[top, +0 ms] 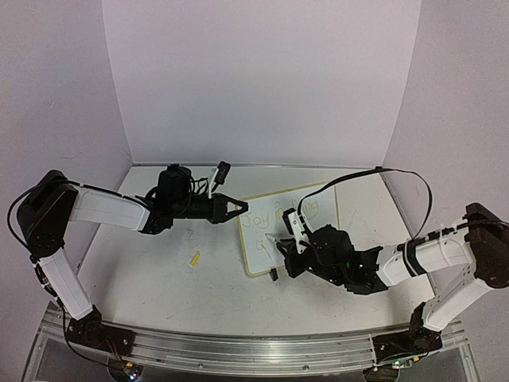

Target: Write a sentence on the whiteboard

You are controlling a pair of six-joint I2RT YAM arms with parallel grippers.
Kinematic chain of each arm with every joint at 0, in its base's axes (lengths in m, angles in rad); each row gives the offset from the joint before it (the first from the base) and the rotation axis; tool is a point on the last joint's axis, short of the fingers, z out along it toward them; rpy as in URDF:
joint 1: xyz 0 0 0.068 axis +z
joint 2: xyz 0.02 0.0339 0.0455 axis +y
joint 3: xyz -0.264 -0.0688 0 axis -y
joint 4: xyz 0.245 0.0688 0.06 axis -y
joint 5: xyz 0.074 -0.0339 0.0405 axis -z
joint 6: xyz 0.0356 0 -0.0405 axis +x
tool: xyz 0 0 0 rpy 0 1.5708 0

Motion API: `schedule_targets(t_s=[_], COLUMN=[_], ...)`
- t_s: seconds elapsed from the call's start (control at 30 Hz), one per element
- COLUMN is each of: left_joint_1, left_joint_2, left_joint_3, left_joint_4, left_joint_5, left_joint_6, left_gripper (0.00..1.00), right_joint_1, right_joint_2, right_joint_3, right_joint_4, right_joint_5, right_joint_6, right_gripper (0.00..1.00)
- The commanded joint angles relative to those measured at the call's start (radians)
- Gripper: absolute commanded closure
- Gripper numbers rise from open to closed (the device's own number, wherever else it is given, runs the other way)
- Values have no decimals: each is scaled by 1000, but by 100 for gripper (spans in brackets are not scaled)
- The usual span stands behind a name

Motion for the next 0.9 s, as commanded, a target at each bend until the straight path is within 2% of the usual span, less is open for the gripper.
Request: schedule_targets(t_s=[0.0, 0.33, 0.87], left_joint_1=[7, 6, 6], left_joint_2=[11, 14, 17], left_joint_3=[10, 15, 25], left_joint_4=[-106, -108, -113], left_joint_5=[-120, -119, -118], left_joint_6=[67, 68, 68], left_gripper=[100, 100, 100], right_joint_1=[-3, -2, 15], right_joint_2=[26, 29, 9], right_joint_3=[41, 16, -43], right_joint_4=[1, -74, -92], right_joint_5=[37, 20, 3], right_joint_6=[4, 39, 101], right_gripper=[100, 100, 100])
